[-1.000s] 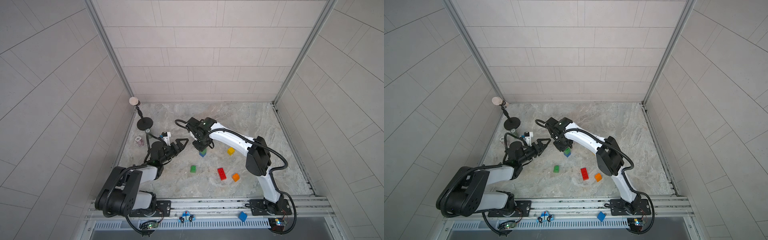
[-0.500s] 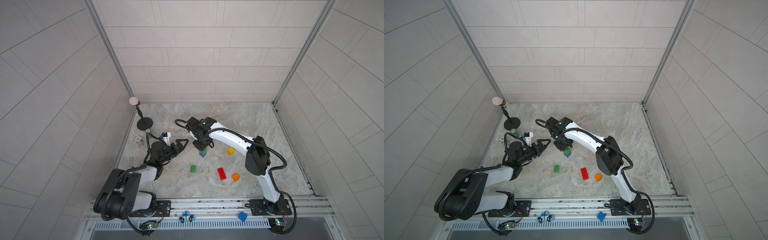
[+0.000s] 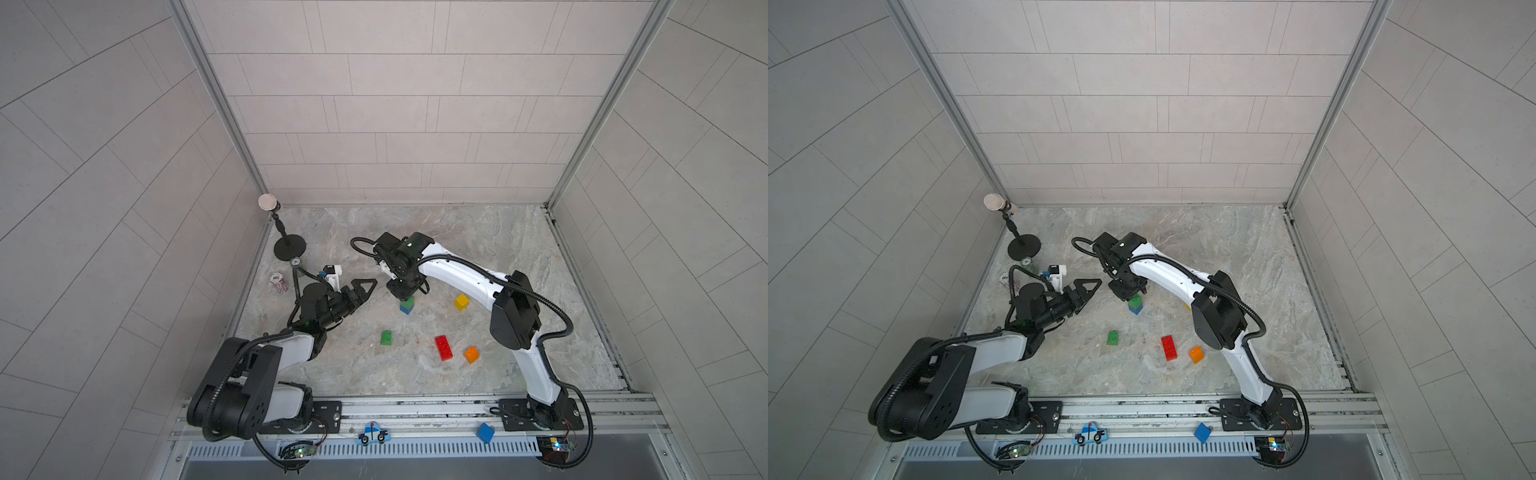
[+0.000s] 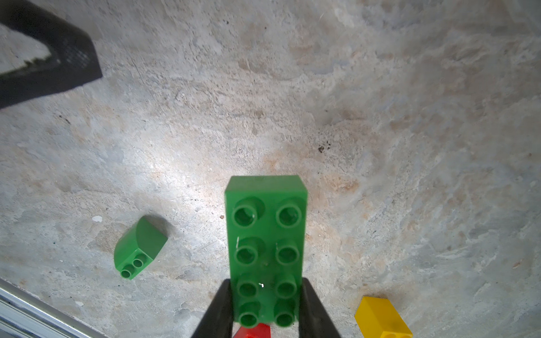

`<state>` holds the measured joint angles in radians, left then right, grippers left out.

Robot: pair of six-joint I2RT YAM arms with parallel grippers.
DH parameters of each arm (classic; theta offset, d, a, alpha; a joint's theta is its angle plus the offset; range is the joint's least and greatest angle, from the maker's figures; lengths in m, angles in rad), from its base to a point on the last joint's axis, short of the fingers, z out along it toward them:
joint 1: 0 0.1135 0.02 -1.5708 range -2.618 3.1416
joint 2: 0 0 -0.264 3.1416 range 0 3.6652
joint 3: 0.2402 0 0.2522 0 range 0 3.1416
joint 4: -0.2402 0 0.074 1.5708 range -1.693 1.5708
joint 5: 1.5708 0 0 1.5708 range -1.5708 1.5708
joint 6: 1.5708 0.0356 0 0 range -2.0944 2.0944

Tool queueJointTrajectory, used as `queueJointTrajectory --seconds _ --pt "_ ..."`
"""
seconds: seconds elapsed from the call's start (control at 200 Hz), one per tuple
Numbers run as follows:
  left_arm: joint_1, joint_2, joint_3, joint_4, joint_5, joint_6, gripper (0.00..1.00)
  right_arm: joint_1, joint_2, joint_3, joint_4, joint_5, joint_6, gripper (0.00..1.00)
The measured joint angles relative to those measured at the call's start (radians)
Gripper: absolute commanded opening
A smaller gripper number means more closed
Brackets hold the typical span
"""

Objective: Assemble a fork with lego
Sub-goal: Assemble the lego brick with the lego brick.

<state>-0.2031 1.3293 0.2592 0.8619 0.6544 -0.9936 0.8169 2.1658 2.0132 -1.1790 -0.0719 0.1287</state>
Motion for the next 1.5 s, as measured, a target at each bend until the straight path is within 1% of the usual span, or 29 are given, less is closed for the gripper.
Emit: queueJointTrajectory --seconds 0.4,0.53,0.7,1.046,1.091,1.121,1.171,1.191,1.221,1.226,1.276,1.326,1.356,1.396,1.501 --pt "0.000 -0.008 0.000 -0.010 0.000 0.007 0.92 -0.001 0.000 -0.009 0.006 -0.005 -0.095 0.00" --pt "0.000 -0.022 0.000 -0.017 0.015 0.015 0.92 -0.005 -0.003 -0.021 0.010 -0.017 -0.103 0.00" --pt "0.000 -0.024 0.000 -0.033 0.042 0.023 0.89 -0.014 -0.007 -0.028 0.017 -0.041 -0.102 0.00" --pt "0.000 -0.024 0.002 -0.053 0.059 0.025 0.89 -0.019 -0.010 -0.035 0.022 -0.051 -0.103 0.00" --pt "0.000 -0.025 0.002 -0.054 0.059 0.026 0.89 -0.019 -0.014 -0.039 0.026 -0.052 -0.103 0.07" --pt "0.000 -0.028 0.002 -0.058 0.059 0.025 0.89 -0.019 -0.014 -0.039 0.026 -0.053 -0.102 0.15" --pt "0.000 -0.034 0.002 -0.061 0.058 0.025 0.89 -0.019 -0.015 -0.038 0.026 -0.053 -0.102 0.25" --pt "0.000 -0.038 0.002 -0.061 0.058 0.025 0.89 -0.019 -0.015 -0.037 0.026 -0.053 -0.102 0.31" --pt "0.000 -0.046 0.002 -0.063 0.057 0.026 0.90 -0.019 -0.015 -0.035 0.025 -0.055 -0.100 0.44" --pt "0.000 -0.047 0.002 -0.064 0.057 0.026 0.90 -0.019 -0.015 -0.035 0.025 -0.055 -0.099 0.44" --pt "0.000 -0.062 0.002 -0.068 0.054 0.026 0.91 -0.020 -0.016 -0.034 0.021 -0.064 -0.094 0.62" --pt "0.000 -0.082 0.002 -0.074 0.050 0.027 0.93 -0.020 -0.016 -0.035 0.012 -0.080 -0.089 0.74" --pt "0.000 -0.094 0.002 -0.080 0.047 0.030 0.94 -0.020 -0.016 -0.035 0.010 -0.090 -0.087 0.79" --pt "0.000 -0.113 0.002 -0.095 0.040 0.034 0.95 -0.019 -0.020 -0.035 0.011 -0.106 -0.076 0.82" --pt "0.000 -0.171 0.002 -0.149 0.016 0.051 0.96 -0.021 -0.061 -0.048 0.040 -0.134 -0.067 0.83"
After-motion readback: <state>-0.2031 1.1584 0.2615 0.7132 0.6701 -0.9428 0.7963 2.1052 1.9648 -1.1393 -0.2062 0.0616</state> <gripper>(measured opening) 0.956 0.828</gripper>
